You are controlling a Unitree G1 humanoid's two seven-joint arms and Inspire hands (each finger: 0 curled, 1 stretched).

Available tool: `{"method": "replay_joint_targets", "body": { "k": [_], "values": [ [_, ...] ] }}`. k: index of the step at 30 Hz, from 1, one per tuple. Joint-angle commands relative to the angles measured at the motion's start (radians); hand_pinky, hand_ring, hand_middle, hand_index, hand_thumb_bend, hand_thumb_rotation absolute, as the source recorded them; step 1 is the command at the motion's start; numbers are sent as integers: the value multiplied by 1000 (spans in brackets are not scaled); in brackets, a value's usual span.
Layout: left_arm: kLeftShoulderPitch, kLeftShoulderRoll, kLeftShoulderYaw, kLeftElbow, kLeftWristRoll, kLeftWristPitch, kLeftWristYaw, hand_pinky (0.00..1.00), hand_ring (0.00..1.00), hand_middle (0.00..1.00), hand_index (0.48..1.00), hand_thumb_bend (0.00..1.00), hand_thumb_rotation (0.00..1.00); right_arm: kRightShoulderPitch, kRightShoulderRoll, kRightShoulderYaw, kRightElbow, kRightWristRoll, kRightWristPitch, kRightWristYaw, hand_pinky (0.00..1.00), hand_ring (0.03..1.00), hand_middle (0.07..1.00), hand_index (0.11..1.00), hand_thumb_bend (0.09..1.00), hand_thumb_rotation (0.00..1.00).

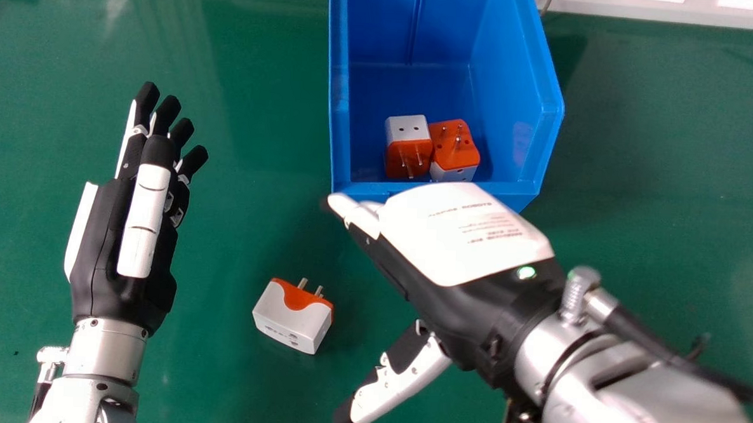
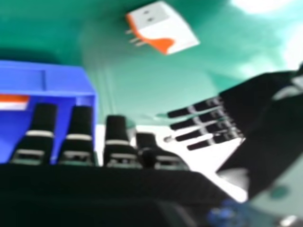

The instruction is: Pick all objects and put in blue box

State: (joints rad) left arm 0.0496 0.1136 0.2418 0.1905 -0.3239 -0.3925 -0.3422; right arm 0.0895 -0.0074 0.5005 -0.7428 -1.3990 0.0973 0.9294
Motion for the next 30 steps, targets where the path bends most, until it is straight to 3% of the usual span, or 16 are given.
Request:
{"method": "replay_joint_targets", "body": {
  "k": [1,5,8,12,13,23,30],
  "values": [
    [0,-5,-1,-24,-1,-17,3,953,986,1000,997,748,811,48,29,43,23,56,-7,-99,749,827,879,927,922,396],
    [2,-9,-1,-28,-5,-16,1,953,986,1000,997,746,810,69,-8,50,84,116,-25,-222,716,814,871,922,902,376],
    [4,-9,-3,-34,1,-12,6,953,987,1000,998,745,808,74,-32,66,133,131,-40,-294,689,801,860,917,876,358],
    [6,-14,-3,-40,-1,-9,11,953,987,1000,998,745,808,79,-57,77,177,141,-54,-394,689,801,860,917,876,358],
    [7,-13,-4,-42,-1,-8,10,953,987,1000,996,745,810,80,-59,78,185,147,-53,-408,665,793,857,917,842,350],
    [12,-7,-6,-45,-8,-6,-3,954,988,1000,998,729,819,66,-78,80,284,188,-56,-559,610,791,862,925,758,319],
    [11,-12,-4,-45,0,-6,6,958,991,1000,999,724,826,32,-101,57,405,270,-97,-730,621,827,884,923,757,286]
  ]
}}
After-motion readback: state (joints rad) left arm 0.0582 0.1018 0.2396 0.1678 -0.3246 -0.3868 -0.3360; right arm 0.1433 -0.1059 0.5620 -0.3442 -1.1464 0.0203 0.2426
